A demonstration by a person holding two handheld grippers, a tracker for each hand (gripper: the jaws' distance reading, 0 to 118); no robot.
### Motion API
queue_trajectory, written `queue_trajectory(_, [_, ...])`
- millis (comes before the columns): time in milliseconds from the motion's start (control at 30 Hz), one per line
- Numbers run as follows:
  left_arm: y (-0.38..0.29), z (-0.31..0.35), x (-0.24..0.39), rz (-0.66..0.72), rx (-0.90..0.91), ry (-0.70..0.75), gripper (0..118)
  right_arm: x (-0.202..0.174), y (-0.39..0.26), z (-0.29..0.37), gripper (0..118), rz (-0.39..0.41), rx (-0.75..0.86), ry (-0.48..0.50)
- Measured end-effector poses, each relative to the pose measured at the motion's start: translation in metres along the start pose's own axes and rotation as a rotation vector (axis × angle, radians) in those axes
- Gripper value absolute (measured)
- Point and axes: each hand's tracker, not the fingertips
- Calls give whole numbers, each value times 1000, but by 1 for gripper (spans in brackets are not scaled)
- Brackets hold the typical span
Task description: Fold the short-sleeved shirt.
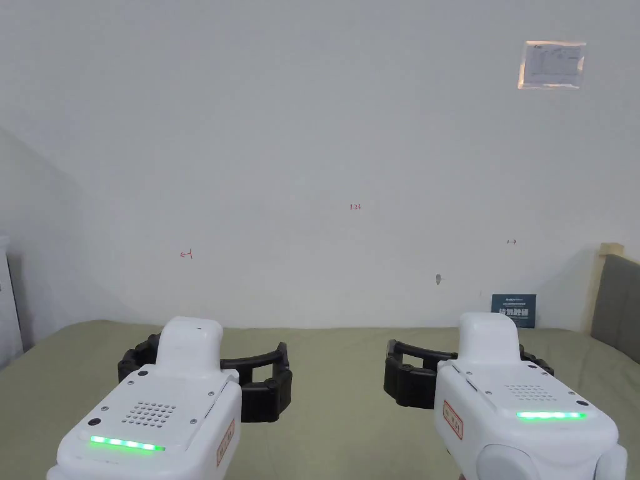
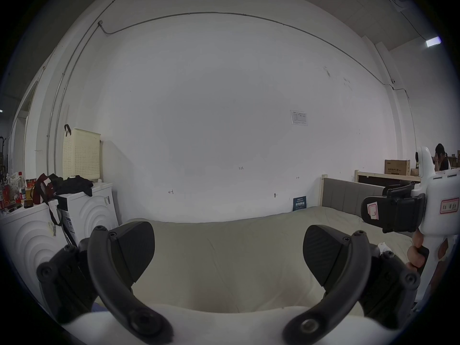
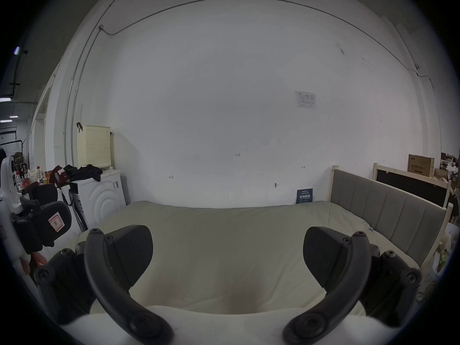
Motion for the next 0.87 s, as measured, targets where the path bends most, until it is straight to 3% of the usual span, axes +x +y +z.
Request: queue_trajectory(867, [-2, 2, 1, 11, -3, -10, 118, -7, -1, 3, 118, 25, 13, 17])
